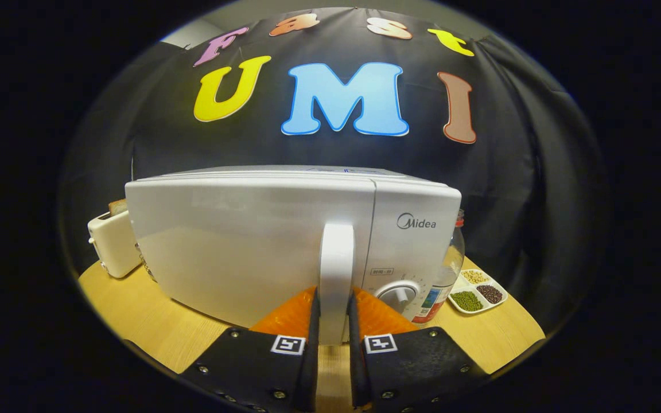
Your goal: Open the microwave, put the food inside, and close the microwave door.
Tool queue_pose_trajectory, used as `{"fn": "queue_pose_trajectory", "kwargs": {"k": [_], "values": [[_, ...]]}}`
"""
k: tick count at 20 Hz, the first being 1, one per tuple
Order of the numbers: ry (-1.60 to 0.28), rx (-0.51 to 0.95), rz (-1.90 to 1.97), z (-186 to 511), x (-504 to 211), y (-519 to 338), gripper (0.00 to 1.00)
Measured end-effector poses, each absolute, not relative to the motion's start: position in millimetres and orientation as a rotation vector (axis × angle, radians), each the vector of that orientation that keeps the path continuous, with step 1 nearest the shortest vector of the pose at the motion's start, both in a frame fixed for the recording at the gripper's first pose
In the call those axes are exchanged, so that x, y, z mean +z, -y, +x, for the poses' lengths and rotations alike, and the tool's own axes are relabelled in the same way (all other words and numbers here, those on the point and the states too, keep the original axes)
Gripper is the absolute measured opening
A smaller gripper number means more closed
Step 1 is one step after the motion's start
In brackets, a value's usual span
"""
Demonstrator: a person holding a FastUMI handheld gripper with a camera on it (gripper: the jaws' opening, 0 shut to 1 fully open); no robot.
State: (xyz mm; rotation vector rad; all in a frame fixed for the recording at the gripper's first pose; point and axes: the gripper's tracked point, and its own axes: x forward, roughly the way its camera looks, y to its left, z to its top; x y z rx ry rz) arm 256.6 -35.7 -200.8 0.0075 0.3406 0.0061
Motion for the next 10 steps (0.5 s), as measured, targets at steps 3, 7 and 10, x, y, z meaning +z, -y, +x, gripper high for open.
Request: {"fn": "queue_pose_trajectory", "kwargs": {"k": [3, 7, 10], "values": [[-0.357, -0.026, 0.017, 256.2, -201.5, 35.4, 0.16], [-0.38, -0.037, 0.025, 253.3, -200.3, 34.2, 0.17], [-0.394, -0.029, 0.025, 251.5, -200.1, 34.0, 0.17]]}}
